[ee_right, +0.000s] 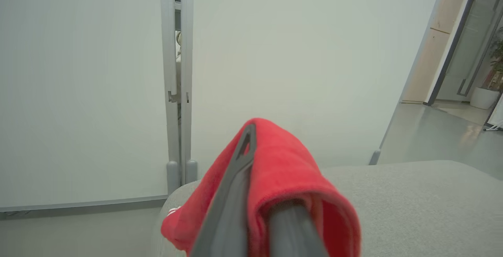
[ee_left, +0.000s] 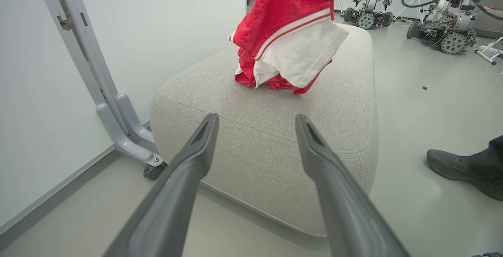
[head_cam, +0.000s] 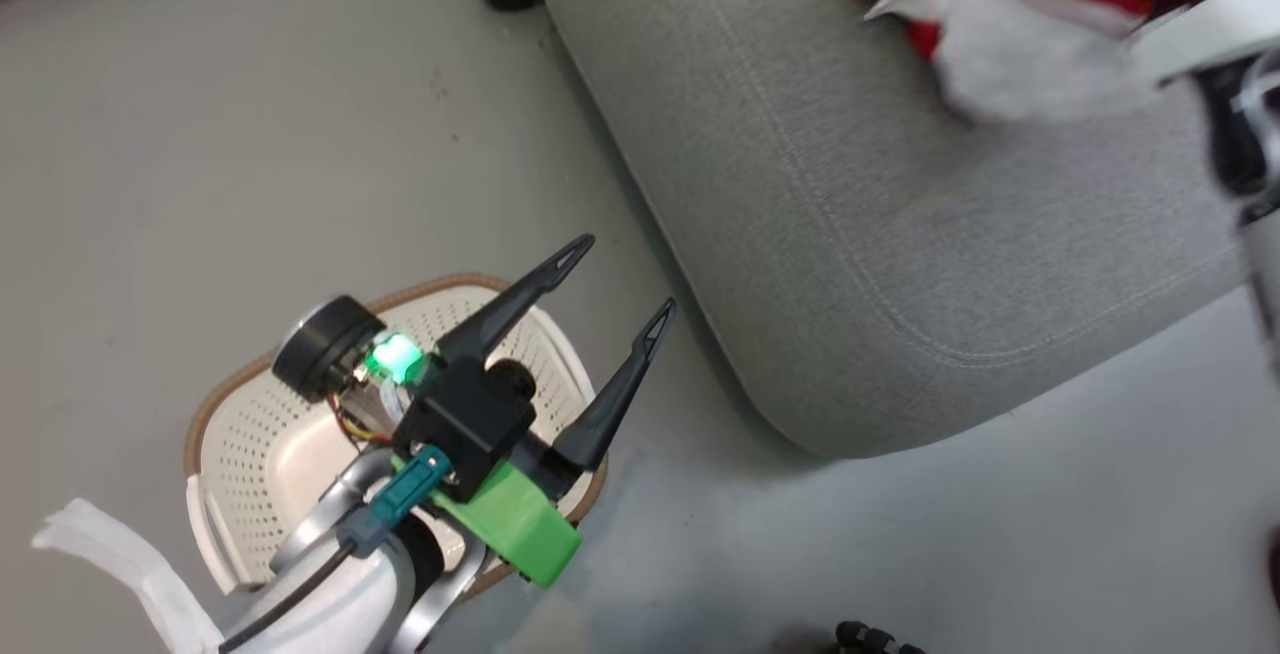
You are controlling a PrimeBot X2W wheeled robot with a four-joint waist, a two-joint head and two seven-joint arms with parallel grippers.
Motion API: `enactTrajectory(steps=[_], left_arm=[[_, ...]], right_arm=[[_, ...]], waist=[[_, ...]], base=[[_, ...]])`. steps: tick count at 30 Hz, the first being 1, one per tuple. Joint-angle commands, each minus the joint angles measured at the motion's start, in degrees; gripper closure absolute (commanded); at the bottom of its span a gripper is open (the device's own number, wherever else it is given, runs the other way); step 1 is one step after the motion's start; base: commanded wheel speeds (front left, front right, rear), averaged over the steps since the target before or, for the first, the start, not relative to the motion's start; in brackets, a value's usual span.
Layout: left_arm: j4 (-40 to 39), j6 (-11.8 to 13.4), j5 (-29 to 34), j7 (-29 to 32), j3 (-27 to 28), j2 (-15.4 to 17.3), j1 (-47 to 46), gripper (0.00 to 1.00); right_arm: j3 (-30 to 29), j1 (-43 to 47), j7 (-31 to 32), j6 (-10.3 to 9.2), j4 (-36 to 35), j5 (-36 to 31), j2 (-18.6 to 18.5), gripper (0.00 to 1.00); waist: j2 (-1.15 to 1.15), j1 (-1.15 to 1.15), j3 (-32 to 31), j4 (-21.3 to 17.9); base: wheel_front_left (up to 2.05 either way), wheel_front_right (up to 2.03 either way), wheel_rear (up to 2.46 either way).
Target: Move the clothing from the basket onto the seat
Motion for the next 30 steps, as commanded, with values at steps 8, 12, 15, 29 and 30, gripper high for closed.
enactTrajectory(steps=[8,12,15,29,30], left_arm=[[-0.5,-1.64,1.83,-0.85,-0.55,-0.97,-6.3,0.0],[0.31,-1.96,2.17,-1.6,-1.06,-1.99,-7.62,0.0],[1.11,-2.1,2.32,-2.15,-1.57,-2.29,-7.85,0.0],[3.9,-1.23,1.27,-4.21,-1.88,-2.04,-6.47,0.0],[4.03,-1.2,1.16,-4.46,-1.76,-2.0,-6.15,0.0]], right_arm=[[-4.71,-7.15,-0.54,-0.02,7.14,-2.09,-5.85,1.0],[-6.02,-6.28,-0.74,-0.02,14.23,-1.44,-6.06,1.0],[-6.87,-4.75,-0.84,-0.02,18.81,-0.79,-5.57,1.0],[-14.4,7.63,-0.89,-0.02,13.28,-1.81,-1.1,0.0],[-14.87,8.92,-0.89,-0.02,12.41,-2.03,-0.47,0.0]], waist=[[0.0,-0.01,10.58,8.09],[0.0,-0.01,12.61,10.11],[0.0,-0.01,13.33,10.71],[0.0,-0.01,9.84,8.52],[0.0,-0.01,9.25,8.36]], base=[[0.0,0.0,0.0],[0.0,0.0,0.0],[0.0,0.0,0.0],[0.0,0.0,0.0],[0.0,0.0,0.0]])
